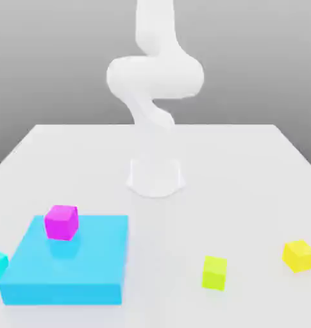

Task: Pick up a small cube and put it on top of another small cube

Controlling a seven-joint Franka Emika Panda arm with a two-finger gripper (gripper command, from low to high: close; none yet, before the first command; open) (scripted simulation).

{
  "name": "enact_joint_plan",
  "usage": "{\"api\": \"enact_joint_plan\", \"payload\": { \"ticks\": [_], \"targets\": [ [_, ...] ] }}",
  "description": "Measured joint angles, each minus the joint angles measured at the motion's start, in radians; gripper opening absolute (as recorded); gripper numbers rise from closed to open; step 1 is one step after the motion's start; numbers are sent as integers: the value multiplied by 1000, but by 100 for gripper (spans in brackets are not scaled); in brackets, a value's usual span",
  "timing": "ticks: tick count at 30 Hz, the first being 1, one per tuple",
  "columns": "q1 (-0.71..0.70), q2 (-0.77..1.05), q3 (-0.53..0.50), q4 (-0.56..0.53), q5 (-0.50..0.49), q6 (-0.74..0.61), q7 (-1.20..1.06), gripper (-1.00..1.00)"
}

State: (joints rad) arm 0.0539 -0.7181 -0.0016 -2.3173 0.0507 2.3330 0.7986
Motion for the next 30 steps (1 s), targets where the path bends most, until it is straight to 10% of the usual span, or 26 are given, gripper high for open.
{"api": "enact_joint_plan", "payload": {
  "ticks": [17,30],
  "targets": [
    [259,556,174,-118,200,227,95,0],
    [509,962,174,-206,-153,438,518,0]
  ]
}}
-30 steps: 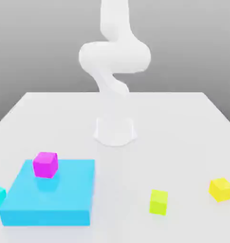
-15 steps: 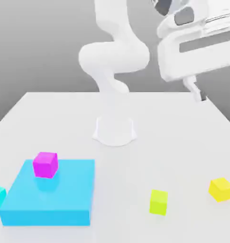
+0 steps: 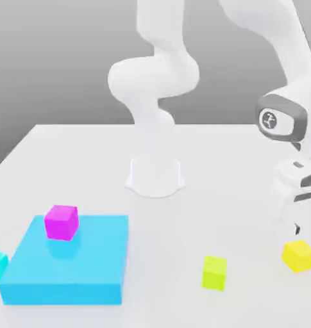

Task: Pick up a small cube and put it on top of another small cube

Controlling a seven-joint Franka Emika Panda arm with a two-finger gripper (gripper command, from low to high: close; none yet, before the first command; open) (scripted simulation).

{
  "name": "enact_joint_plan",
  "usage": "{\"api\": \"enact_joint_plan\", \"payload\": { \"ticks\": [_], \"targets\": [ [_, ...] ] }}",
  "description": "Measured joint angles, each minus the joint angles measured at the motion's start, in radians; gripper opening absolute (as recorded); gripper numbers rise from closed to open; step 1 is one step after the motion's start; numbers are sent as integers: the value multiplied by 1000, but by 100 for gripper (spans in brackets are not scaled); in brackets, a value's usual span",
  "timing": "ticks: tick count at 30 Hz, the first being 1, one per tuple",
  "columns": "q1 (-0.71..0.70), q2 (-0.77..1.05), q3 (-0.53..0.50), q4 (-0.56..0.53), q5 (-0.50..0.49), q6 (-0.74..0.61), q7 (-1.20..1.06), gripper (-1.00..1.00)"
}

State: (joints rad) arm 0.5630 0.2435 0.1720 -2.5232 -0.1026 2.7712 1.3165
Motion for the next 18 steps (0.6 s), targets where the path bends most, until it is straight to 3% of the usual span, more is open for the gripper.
{"api": "enact_joint_plan", "payload": {
  "ticks": [4,5,12,18],
  "targets": [
    [54,144,-59,26,-66,110,55,0],
    [61,169,-68,31,-72,129,61,-100],
    [61,168,-68,31,-75,129,63,-100],
    [10,-15,-16,-14,11,-10,-5,-100]
  ]
}}
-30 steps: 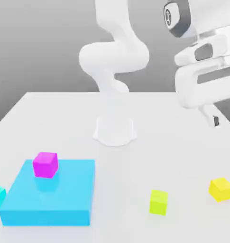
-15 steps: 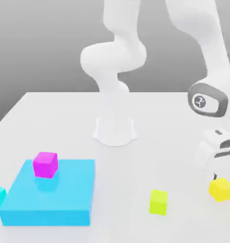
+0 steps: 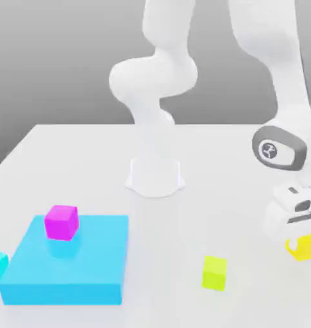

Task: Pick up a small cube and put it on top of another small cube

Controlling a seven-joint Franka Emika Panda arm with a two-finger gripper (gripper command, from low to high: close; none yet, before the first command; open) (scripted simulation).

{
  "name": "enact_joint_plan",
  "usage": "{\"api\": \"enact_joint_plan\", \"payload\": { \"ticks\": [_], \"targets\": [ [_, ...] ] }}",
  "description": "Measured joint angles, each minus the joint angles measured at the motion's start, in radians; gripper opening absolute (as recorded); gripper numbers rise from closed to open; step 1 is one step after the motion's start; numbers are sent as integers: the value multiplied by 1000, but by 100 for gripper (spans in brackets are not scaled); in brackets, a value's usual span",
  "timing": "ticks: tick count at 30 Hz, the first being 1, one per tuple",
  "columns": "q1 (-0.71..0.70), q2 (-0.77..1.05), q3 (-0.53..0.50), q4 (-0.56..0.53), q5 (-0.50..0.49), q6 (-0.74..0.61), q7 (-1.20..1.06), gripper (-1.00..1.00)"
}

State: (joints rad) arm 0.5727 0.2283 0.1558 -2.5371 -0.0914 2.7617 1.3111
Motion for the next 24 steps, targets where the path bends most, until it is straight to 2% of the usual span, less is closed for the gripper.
{"api": "enact_joint_plan", "payload": {
  "ticks": [8,16,22,23,24],
  "targets": [
    [-124,-129,-63,-86,99,-45,-115,-100],
    [-283,-256,-127,-174,99,-78,-160,-100],
    [-304,-93,-118,-173,75,84,-149,-100],
    [-303,-67,-120,-171,70,109,-145,100],
    [-303,-67,-120,-171,70,109,-145,100]
  ]
}}
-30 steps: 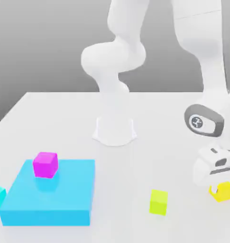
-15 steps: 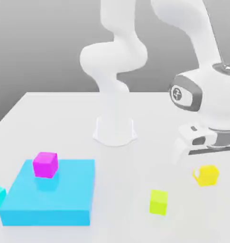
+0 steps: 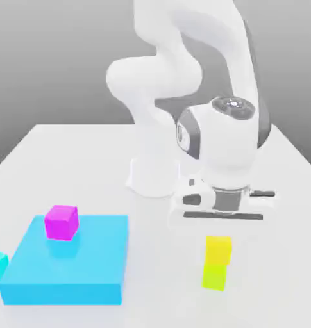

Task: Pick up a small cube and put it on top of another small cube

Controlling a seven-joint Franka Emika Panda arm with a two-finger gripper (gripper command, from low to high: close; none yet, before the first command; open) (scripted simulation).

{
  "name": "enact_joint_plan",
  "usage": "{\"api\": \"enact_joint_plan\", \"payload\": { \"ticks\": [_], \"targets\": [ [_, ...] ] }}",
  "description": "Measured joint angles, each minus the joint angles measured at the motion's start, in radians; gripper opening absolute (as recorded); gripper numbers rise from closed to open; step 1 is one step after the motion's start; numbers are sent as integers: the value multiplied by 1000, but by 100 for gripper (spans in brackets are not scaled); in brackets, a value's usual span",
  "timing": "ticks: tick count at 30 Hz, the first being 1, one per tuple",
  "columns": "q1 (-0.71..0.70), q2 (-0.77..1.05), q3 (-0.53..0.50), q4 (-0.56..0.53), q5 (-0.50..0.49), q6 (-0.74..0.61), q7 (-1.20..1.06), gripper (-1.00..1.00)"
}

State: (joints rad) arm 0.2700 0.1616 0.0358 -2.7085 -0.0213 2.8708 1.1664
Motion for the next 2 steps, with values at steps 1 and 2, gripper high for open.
{"api": "enact_joint_plan", "payload": {
  "ticks": [1,2],
  "targets": [
    [0,0,0,0,0,0,0,100],
    [0,0,0,0,0,0,0,100]
  ]
}}
